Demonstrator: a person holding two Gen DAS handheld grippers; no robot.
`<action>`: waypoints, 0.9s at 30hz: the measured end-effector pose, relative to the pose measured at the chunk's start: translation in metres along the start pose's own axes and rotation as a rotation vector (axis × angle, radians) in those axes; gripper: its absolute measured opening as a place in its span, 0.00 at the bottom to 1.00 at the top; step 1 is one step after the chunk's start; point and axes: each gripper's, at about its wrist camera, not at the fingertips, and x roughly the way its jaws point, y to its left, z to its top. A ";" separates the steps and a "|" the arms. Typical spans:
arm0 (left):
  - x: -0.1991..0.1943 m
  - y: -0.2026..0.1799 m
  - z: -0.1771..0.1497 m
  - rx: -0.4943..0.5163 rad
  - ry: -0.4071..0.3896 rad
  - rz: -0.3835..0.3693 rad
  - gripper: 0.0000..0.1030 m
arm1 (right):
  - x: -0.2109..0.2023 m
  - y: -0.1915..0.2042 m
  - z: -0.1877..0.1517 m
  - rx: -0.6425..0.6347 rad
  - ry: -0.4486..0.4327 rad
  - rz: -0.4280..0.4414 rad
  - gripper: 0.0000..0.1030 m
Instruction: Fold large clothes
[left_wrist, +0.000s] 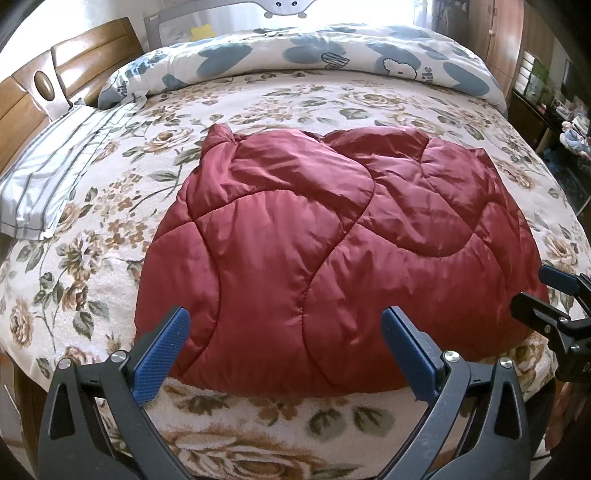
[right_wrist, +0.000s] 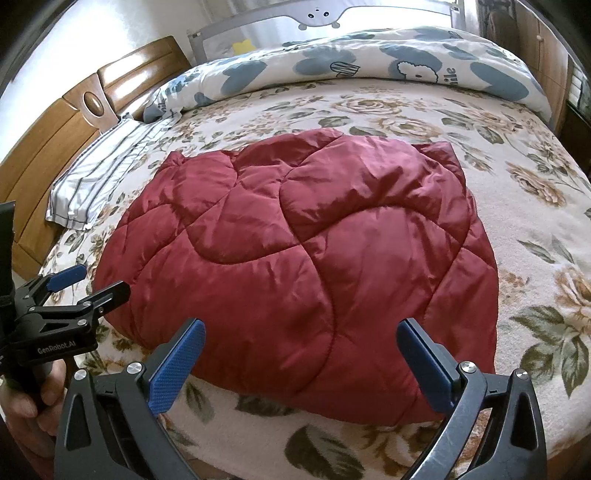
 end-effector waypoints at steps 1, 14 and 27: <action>0.000 0.000 0.000 0.000 0.000 0.000 1.00 | 0.000 0.000 0.000 0.000 0.000 0.000 1.00; 0.002 0.000 0.005 0.000 0.000 -0.004 1.00 | -0.002 -0.006 0.003 0.014 -0.003 -0.004 1.00; 0.003 0.001 0.009 -0.009 -0.005 -0.023 1.00 | -0.001 -0.008 0.004 0.027 -0.012 0.009 1.00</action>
